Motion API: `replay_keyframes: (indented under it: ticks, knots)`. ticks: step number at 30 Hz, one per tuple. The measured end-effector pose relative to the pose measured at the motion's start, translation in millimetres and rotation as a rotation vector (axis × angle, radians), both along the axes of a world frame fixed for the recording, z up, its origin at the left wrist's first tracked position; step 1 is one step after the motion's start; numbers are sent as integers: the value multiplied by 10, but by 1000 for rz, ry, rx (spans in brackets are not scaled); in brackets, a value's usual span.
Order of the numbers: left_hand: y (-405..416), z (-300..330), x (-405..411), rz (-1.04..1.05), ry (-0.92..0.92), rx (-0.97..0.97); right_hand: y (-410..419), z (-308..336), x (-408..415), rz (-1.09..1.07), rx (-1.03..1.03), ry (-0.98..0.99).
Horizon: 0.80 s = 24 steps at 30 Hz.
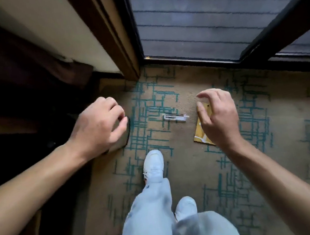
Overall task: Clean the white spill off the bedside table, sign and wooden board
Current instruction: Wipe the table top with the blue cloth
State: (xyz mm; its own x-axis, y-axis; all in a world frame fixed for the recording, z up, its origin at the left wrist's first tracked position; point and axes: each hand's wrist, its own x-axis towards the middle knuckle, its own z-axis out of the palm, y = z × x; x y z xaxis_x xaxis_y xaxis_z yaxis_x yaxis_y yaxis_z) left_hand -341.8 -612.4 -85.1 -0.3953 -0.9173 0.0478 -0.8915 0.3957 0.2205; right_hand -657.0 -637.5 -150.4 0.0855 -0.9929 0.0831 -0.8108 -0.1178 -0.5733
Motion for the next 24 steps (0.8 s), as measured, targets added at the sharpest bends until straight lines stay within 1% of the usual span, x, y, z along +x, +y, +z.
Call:
replay_keyframes:
  ticks: [1,3,5,8,12,15,18,20,22,24]
  knots:
    - [158,255,248,82,-19,-8,-16,235,194,87,-26,-12]
    - [526,684,693,326,-37,-20,-36,659,646,230,-52,-44]
    - [914,979,1027,539,-26,-22,-23,995,1096,346,-59,-40]
    - [1656,1255,1454,794,-41,-55,101,1427,1842,559,-28,-2]
    - [2679,1335,2039,1110,-170,-27,279,1757,2851,828,-46,154]
    - [3495,1280,2481,1302,-214,36,415,1830,3630,969,-42,231]
    - [4312,1136,2894,1480,-215,96,584,1760,4470,1117,-73,297]
    - [4676,988,3107,1546,-199,114,647,1671,4994,1145,-50,359]
    - [4919,835,3312,1590,-176,149,709,1529,5474,1097,-11,440]
    - [5056,711,3456,1621,-166,150,760,1445,5794,1020,-23,477]
